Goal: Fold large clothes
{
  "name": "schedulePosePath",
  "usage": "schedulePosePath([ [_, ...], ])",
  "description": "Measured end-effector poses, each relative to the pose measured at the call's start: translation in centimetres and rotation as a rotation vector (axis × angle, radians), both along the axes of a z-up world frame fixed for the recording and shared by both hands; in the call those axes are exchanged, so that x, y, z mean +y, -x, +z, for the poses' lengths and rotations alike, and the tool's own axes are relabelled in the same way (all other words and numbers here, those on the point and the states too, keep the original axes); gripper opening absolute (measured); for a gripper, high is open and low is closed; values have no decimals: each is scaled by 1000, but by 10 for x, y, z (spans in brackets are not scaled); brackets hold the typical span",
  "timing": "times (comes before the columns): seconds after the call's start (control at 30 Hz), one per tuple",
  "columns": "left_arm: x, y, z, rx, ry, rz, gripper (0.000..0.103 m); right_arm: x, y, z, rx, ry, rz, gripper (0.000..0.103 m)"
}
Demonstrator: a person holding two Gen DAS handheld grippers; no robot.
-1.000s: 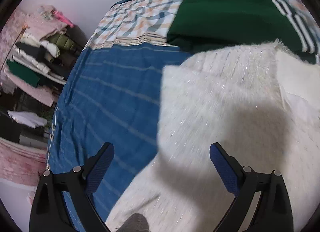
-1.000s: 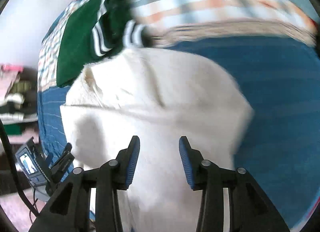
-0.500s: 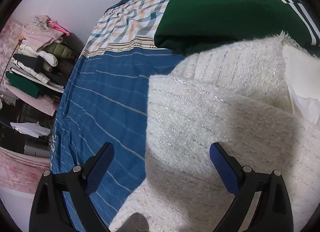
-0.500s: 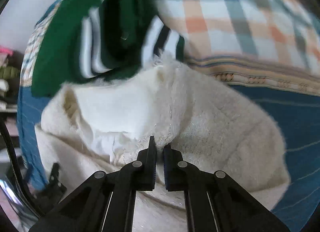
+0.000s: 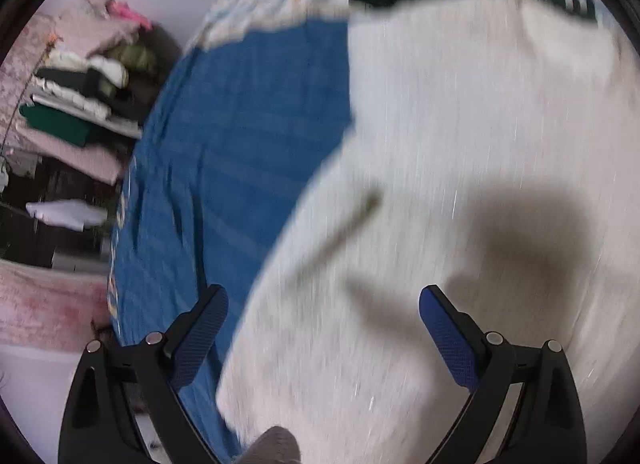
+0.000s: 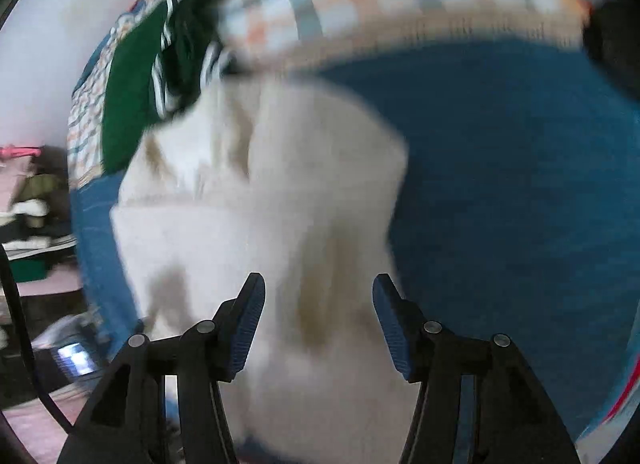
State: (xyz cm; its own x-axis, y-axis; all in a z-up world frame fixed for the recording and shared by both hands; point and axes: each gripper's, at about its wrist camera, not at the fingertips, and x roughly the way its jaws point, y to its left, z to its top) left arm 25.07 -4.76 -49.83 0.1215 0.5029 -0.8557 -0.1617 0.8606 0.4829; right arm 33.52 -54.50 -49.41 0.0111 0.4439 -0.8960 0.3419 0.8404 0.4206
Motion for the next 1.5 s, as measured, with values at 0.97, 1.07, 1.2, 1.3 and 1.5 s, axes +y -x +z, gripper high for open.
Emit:
schedulePosePath([
  [0.97, -18, -68, 1, -156, -13, 9, 98, 31, -3, -35, -180, 247, -48, 45],
  [1.07, -13, -80, -31, -120, -32, -22, 98, 47, 9, -14, -312, 147, -25, 45],
  [1.2, -14, -85, -44, -147, -48, -82, 103, 88, -9, -58, -218, -8, 100, 44],
  [1.3, -12, -86, -42, -138, -33, -83, 103, 89, -21, -91, -112, 117, 86, 15],
  [1.5, -5, -94, -43, -172, 40, -30, 103, 70, -47, -123, 34, 242, 30, 1],
])
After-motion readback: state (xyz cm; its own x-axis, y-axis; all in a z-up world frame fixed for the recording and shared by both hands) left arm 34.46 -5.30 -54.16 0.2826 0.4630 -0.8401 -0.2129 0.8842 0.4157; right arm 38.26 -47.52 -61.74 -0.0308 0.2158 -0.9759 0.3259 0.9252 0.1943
